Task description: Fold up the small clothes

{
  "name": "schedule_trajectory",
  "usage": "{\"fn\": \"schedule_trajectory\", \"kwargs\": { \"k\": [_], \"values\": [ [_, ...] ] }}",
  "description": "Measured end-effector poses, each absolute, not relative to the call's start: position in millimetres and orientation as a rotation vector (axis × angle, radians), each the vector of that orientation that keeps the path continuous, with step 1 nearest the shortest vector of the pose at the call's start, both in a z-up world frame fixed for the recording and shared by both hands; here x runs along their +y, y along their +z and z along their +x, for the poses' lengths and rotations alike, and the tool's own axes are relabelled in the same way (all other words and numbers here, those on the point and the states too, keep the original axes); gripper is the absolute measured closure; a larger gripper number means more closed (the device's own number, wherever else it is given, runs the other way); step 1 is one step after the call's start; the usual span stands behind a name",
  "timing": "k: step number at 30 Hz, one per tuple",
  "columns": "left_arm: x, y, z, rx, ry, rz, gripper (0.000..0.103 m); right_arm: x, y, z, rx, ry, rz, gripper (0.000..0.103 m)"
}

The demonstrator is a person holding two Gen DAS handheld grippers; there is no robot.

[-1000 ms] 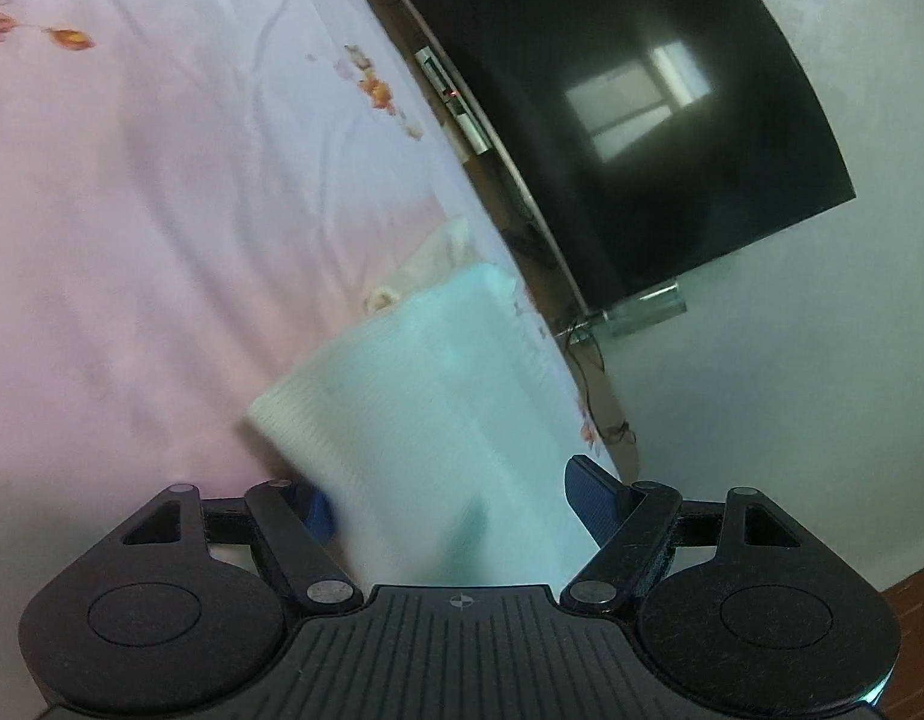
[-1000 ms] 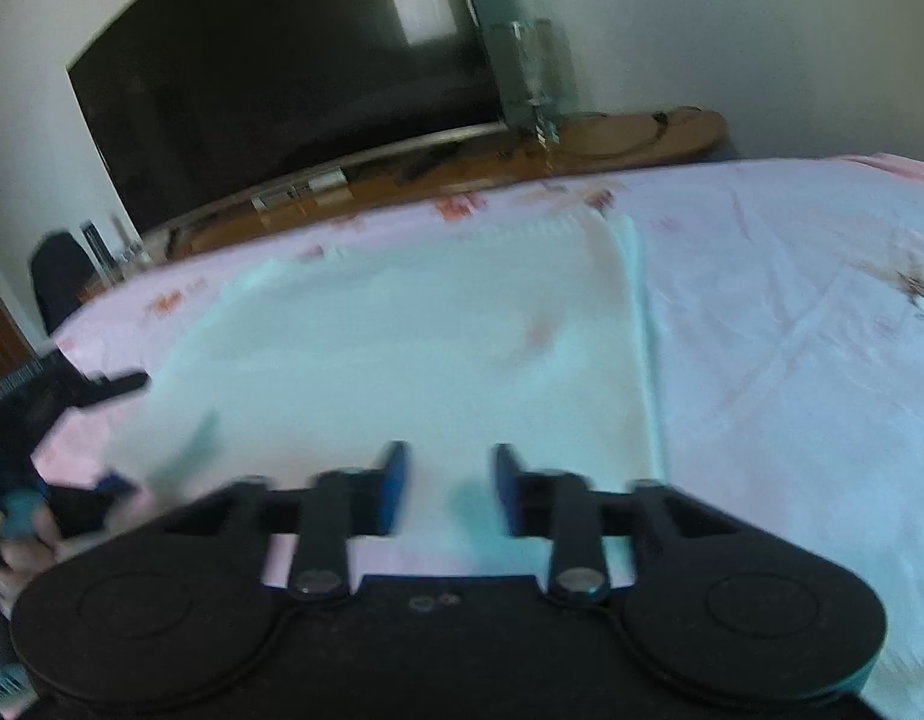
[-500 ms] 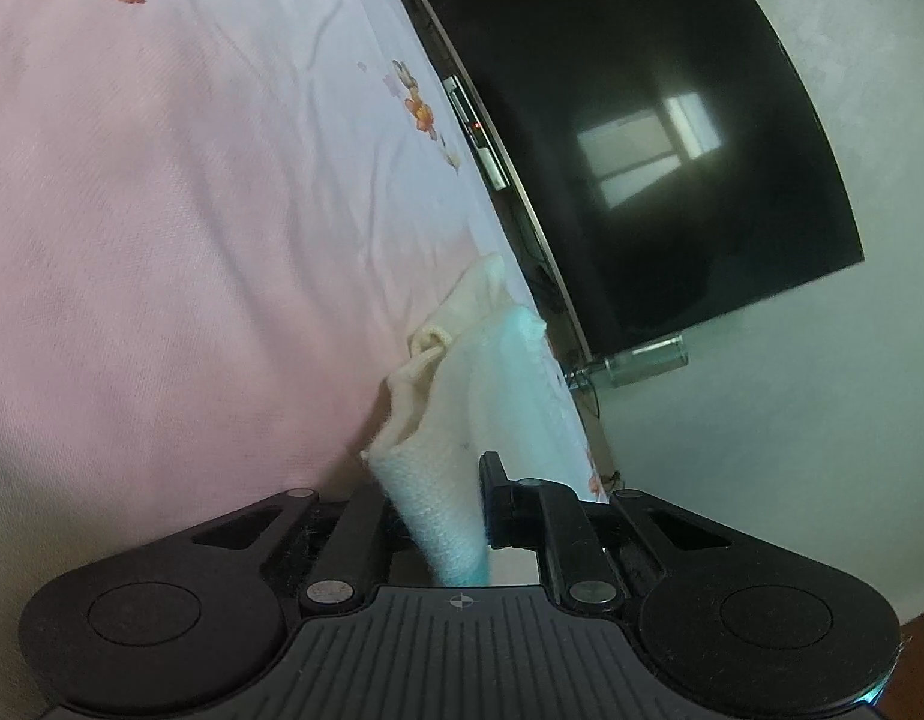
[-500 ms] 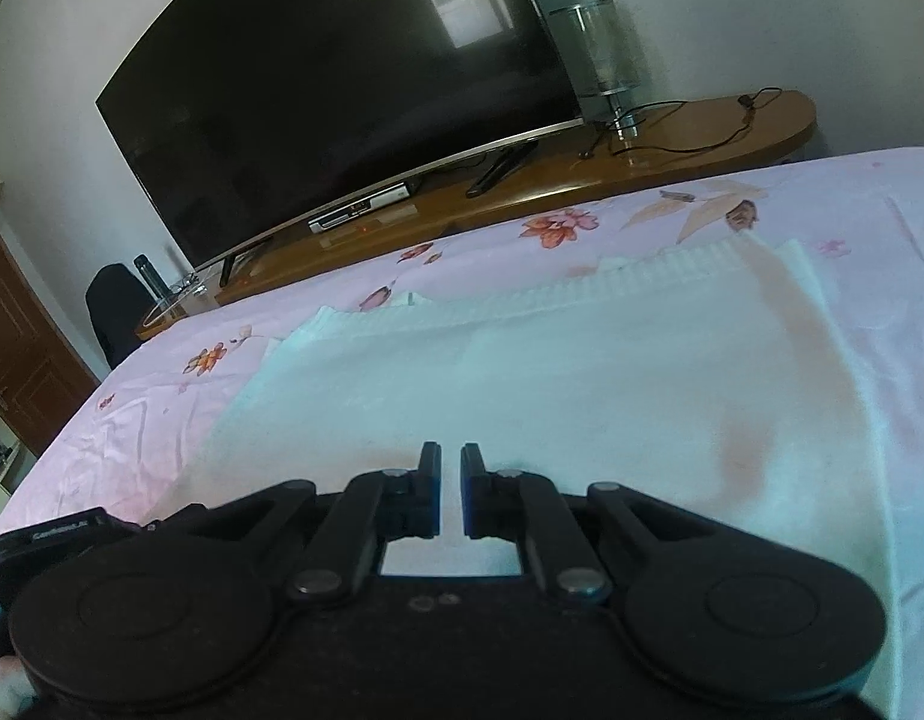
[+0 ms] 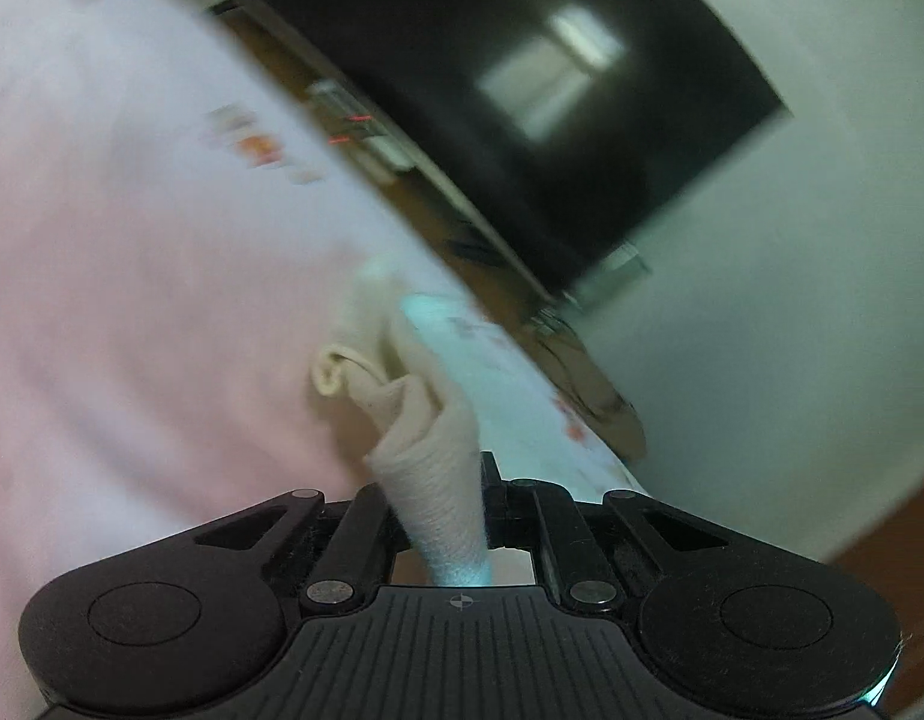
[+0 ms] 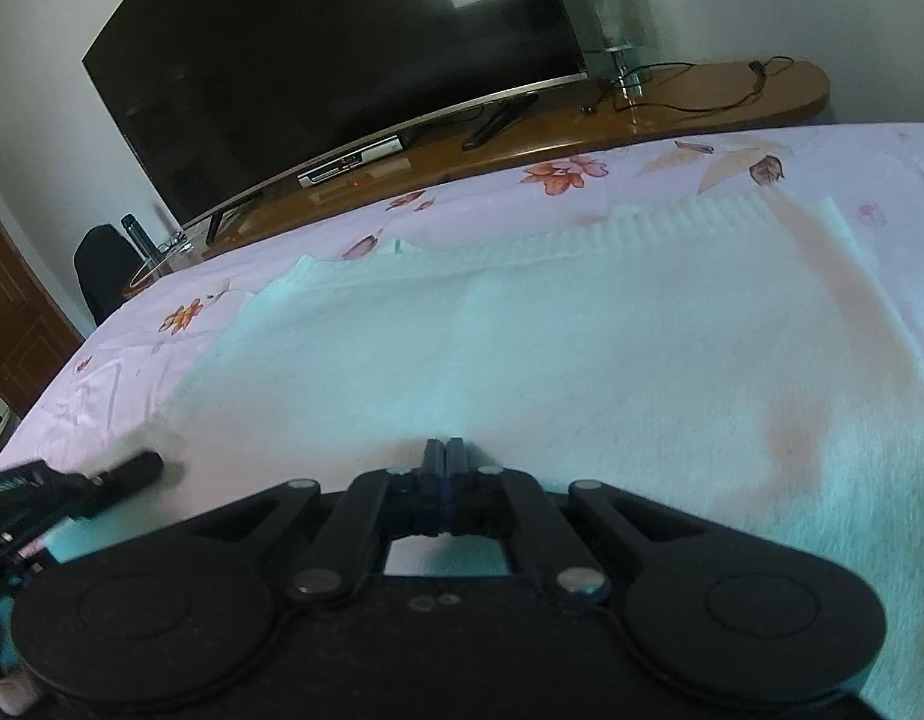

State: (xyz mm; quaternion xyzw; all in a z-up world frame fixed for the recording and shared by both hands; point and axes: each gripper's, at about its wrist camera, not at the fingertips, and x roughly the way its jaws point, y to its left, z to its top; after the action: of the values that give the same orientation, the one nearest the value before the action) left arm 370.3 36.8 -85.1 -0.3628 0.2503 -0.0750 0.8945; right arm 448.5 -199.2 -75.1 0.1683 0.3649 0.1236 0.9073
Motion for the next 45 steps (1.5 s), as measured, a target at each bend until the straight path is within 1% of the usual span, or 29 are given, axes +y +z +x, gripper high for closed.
{"fn": "schedule_trajectory", "kwargs": {
  "k": [7,8,9,11,14,16,17,18,20,23,25,27,29,34,36,40,45],
  "values": [
    [-32,-28,395,0.53,-0.425,-0.462,0.095,-224,-77,444,0.748,0.25,0.515,0.103],
    [-44,-24,398,0.549,-0.473,-0.43,0.095,-233,-74,439,0.731,0.23,0.549,0.103],
    [-61,-24,401,0.576,-0.524,-0.399,0.095,-245,-71,433,0.711,0.211,0.583,0.099],
    [-87,-28,404,0.617,-0.59,-0.355,0.095,-272,-67,419,0.688,0.176,0.643,0.099],
    [-123,-49,406,0.698,-0.648,-0.33,0.095,-318,-64,393,0.647,0.121,0.73,0.085],
    [-144,-66,406,0.776,-0.676,-0.311,0.094,-343,-65,377,0.618,0.091,0.776,0.063],
    [-150,-68,403,0.78,-0.682,-0.305,0.08,-354,-65,370,0.607,0.078,0.796,0.058],
    [-153,-66,397,0.773,-0.704,-0.298,0.052,-363,-65,363,0.596,0.071,0.813,0.053],
    [-143,-54,386,0.735,-0.751,-0.334,0.027,-374,-62,352,0.567,0.087,0.842,0.053],
    [-112,-38,388,0.689,-0.753,-0.405,0.026,-376,-57,344,0.534,0.132,0.85,0.053],
    [-78,-38,398,0.652,-0.648,-0.449,0.026,-371,-54,348,0.533,0.171,0.844,0.054],
    [-51,-48,419,0.67,-0.499,-0.475,0.026,-361,-52,357,0.549,0.209,0.823,0.055],
    [-36,-61,440,0.735,-0.405,-0.486,0.026,-351,-56,370,0.575,0.236,0.806,0.055],
    [-29,-81,448,0.784,-0.345,-0.434,0.026,-330,-69,392,0.649,0.236,0.77,0.057],
    [-27,-81,444,0.777,-0.347,-0.425,0.026,-324,-71,394,0.68,0.207,0.74,0.061],
    [-36,-78,440,0.77,-0.351,-0.401,0.026,-320,-74,396,0.682,0.214,0.751,0.061],
    [-33,-86,438,0.768,-0.369,-0.362,0.026,-317,-70,413,0.682,0.262,0.751,0.061]
  ]
}}
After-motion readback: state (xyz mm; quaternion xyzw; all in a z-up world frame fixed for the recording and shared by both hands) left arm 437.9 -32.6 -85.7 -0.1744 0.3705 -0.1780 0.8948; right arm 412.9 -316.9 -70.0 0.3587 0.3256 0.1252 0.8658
